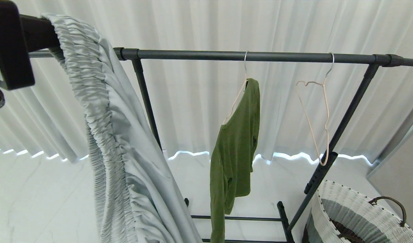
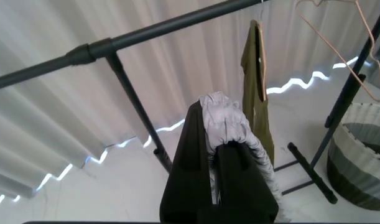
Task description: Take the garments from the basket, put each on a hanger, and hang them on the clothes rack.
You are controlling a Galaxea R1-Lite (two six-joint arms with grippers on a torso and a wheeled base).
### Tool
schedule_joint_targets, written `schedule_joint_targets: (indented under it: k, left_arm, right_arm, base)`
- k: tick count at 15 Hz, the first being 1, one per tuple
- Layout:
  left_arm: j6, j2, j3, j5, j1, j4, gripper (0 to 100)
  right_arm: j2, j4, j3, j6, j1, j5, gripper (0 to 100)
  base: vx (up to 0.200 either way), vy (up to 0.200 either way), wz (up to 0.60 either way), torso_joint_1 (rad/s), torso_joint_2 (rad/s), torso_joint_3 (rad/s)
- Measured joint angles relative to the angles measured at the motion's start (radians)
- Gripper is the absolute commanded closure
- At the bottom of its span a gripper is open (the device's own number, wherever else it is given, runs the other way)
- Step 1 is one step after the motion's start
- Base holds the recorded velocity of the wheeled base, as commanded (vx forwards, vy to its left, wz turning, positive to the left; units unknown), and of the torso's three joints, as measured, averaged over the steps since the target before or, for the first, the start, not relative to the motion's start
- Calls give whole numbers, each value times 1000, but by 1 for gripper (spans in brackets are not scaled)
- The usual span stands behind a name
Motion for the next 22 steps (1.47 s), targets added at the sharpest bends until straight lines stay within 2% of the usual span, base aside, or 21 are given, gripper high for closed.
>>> schedule_joint_targets:
  k: [3, 5, 9, 14, 16, 19, 22]
  left_arm:
    - [0, 0, 1, 0, 0, 0, 100]
    - [0, -1, 9, -1, 0, 0, 100]
    - [19, -18, 42, -1, 0, 0, 100]
    - [26, -50, 80, 0, 0, 0, 100]
    - [26, -56, 83, 0, 0, 0, 100]
    - [26, -61, 84, 0, 0, 0, 100]
    - [26, -63, 88, 0, 0, 0, 100]
  right_arm:
    - [2, 0, 0, 3, 1, 27, 0]
    - [11, 0, 1, 57, 1, 43, 0]
    - [48, 4, 9, 239, 21, 96, 0]
    - [156, -4, 33, 535, 180, 97, 0]
    - [219, -8, 31, 618, 209, 96, 0]
    - [324, -53, 27, 815, 227, 69, 0]
    - [415, -68, 29, 903, 230, 21, 0]
  base:
    - [200, 0, 0, 2, 4, 1]
    - [0, 0, 0, 0, 0, 0]
    - [0, 0, 0, 0, 0, 0]
    - [0, 0, 0, 0, 0, 0]
    - [0, 0, 0, 0, 0, 0]
    - [0, 0, 0, 0, 0, 0]
    - [0, 0, 0, 0, 0, 0]
